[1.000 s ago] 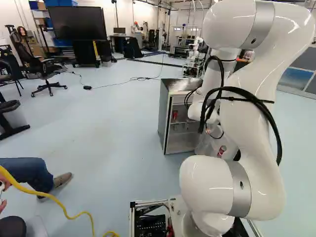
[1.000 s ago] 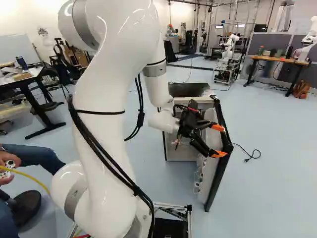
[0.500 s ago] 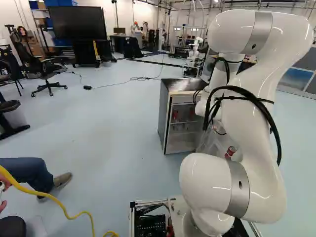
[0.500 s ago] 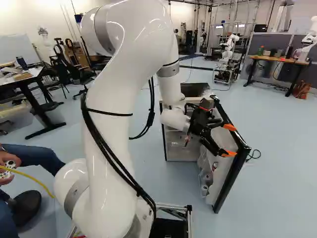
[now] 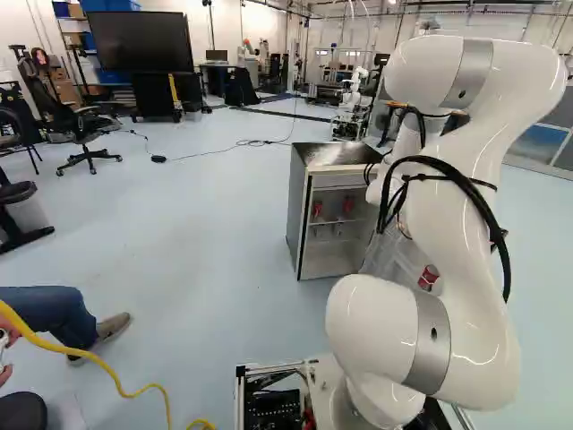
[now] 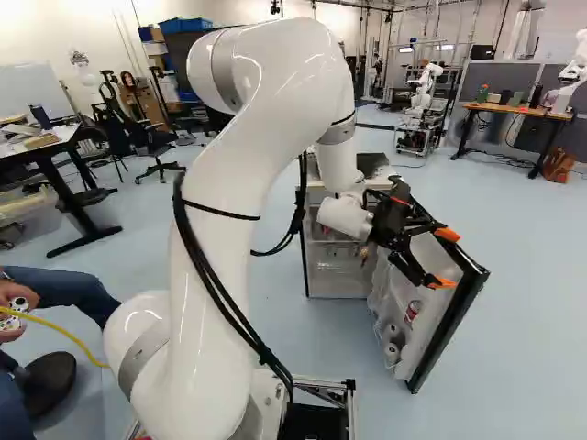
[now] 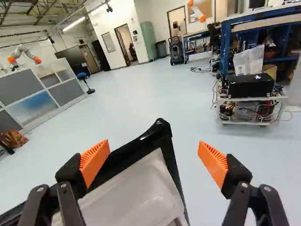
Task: Grab a drink from the fridge
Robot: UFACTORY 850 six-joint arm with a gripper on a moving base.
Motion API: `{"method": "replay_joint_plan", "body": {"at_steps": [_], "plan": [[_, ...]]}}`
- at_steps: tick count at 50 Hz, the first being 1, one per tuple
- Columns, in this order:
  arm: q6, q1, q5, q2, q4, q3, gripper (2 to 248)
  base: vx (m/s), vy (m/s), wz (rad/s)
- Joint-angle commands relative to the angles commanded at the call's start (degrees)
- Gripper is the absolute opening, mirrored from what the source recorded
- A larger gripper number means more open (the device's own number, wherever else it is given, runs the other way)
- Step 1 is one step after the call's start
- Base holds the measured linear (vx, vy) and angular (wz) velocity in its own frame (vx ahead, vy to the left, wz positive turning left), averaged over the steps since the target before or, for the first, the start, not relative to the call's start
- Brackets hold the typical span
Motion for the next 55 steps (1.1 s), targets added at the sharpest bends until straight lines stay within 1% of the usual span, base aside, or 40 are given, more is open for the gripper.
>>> {"method": "replay_joint_plan", "body": {"at_steps": [7,16,22,32,42,55], "plan": [[0.0,-1.07,0.0,-1.11,0.0,-1.96,247,0.0,0.0,0.0],[0.0,-1.38,0.0,-1.26,0.0,-2.23,247,0.0,0.0,0.0],[0.0,-1.17,0.0,-0.49,-0.12,-0.86,247,0.0,0.0,0.0],[0.0,-0.22,0.02,1.69,-1.39,2.97,247,0.0,0.0,0.0],[0.0,1.04,0.55,4.08,-4.61,7.08,247,0.0,0.0,0.0],[0.0,2.82,2.65,7.3,-11.54,12.39,247,0.0,0.0,0.0]]}}
